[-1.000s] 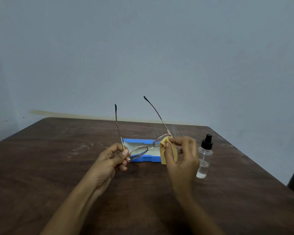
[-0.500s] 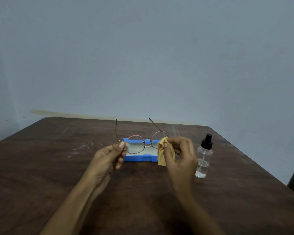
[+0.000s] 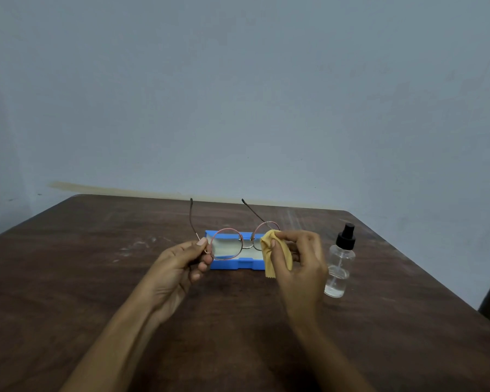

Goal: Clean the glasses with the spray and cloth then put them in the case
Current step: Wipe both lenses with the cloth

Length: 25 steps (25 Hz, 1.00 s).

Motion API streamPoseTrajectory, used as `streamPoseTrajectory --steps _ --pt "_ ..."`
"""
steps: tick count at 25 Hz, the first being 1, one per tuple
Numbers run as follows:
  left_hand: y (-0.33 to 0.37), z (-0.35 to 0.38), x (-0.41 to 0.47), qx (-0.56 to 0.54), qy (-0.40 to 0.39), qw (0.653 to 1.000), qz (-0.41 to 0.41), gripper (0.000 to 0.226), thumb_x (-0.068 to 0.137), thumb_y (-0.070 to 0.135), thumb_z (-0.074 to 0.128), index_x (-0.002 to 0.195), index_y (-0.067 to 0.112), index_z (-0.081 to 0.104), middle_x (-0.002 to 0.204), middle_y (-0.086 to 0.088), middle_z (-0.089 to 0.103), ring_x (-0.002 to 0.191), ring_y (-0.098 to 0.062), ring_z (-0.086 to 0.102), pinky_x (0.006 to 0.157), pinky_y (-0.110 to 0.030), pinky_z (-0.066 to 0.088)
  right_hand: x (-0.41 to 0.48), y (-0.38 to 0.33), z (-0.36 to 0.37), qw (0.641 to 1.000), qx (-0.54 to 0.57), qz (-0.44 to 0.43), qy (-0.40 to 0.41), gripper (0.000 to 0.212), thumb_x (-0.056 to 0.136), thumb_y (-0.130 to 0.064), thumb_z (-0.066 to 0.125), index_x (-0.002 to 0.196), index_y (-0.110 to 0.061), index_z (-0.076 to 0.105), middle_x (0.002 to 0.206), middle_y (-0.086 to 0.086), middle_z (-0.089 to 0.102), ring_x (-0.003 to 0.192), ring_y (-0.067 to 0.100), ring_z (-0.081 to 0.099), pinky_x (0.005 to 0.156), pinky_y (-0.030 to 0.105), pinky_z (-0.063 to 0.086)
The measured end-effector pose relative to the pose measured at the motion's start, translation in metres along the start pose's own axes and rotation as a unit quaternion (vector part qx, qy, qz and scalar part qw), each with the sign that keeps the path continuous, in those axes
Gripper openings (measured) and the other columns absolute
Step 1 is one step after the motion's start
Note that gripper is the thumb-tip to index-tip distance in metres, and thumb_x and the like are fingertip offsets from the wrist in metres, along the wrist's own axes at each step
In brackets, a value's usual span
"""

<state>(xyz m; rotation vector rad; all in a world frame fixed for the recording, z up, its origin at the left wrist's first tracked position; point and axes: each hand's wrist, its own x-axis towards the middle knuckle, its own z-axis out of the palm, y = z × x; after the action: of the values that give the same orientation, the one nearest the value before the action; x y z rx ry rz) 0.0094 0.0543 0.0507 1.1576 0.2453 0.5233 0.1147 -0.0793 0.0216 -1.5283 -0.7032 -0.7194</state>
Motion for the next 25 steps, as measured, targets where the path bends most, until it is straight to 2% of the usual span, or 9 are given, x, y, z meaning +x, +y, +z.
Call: streamPoseTrajectory --steps 3,6,11,15,19,23,25 --pt "-0.0017 0.0006 -0.0001 0.01 -0.007 1.0 0.001 0.028 0.092 0.01 0.041 0.067 0.007 0.052 0.042 0.004 0.052 0.033 -0.001 0.043 0.031 -0.007 0.032 0.0 -0.0009 -0.0011 0.998 -0.048 -0.044 0.012 0.01 0.08 -0.019 0.059 0.086 -0.014 0.064 0.088 -0.01 0.051 0.075 0.005 0.053 0.062 0.01 0.042" --pt "-0.0039 -0.0003 0.0003 0.019 -0.018 1.0 0.0 0.026 0.092 0.009 0.041 0.068 0.006 0.052 0.043 0.006 0.053 0.033 -0.001 0.044 0.031 -0.007 0.034 0.0012 -0.0022 -0.0016 0.993 -0.078 -0.082 0.023 0.017 0.084 -0.025 0.053 0.087 -0.012 0.064 0.086 -0.005 0.055 0.073 0.005 0.051 0.063 0.012 0.041" --pt "-0.0052 -0.0011 0.0014 0.033 -0.032 0.999 -0.001 0.025 0.091 0.009 0.042 0.068 0.006 0.052 0.045 0.005 0.054 0.035 -0.001 0.044 0.033 -0.008 0.035 0.0 -0.002 0.0012 0.981 -0.107 -0.164 0.009 0.011 0.085 -0.017 0.056 0.087 -0.01 0.064 0.082 0.003 0.059 0.073 0.006 0.05 0.068 0.014 0.039" --pt "-0.0053 -0.0014 0.0013 0.039 -0.041 0.998 -0.008 0.026 0.09 0.009 0.043 0.066 0.006 0.052 0.045 0.004 0.054 0.035 -0.001 0.045 0.033 -0.008 0.036 0.0028 -0.0025 0.0001 0.986 -0.082 -0.146 0.017 0.013 0.085 -0.017 0.055 0.09 -0.008 0.063 0.086 0.003 0.058 0.075 0.005 0.05 0.069 0.011 0.041" --pt "-0.0069 -0.0004 0.0012 0.045 -0.043 0.998 -0.005 0.025 0.09 0.009 0.044 0.066 0.006 0.052 0.046 0.003 0.054 0.036 -0.001 0.045 0.034 -0.007 0.037 0.0056 -0.001 -0.0025 0.988 -0.077 -0.128 0.046 0.013 0.084 -0.015 0.055 0.09 -0.006 0.064 0.085 0.002 0.058 0.075 0.004 0.051 0.066 0.015 0.045" --pt "-0.0074 -0.0011 0.0017 0.057 -0.043 0.997 0.003 0.025 0.09 0.01 0.044 0.067 0.006 0.053 0.046 0.004 0.054 0.036 -0.001 0.045 0.035 -0.008 0.037 0.0023 -0.0037 0.0007 0.982 -0.087 -0.169 0.012 0.013 0.084 -0.014 0.055 0.09 -0.005 0.063 0.085 0.005 0.058 0.076 0.003 0.05 0.072 0.003 0.038" --pt "-0.0078 -0.0014 0.0015 0.065 -0.045 0.997 0.008 0.025 0.09 0.01 0.044 0.067 0.006 0.053 0.046 0.004 0.054 0.036 -0.001 0.045 0.035 -0.008 0.037 0.004 -0.0036 0.0 0.983 -0.083 -0.161 0.022 0.014 0.084 -0.015 0.054 0.089 -0.005 0.063 0.084 0.004 0.057 0.075 0.003 0.05 0.071 0.004 0.039"
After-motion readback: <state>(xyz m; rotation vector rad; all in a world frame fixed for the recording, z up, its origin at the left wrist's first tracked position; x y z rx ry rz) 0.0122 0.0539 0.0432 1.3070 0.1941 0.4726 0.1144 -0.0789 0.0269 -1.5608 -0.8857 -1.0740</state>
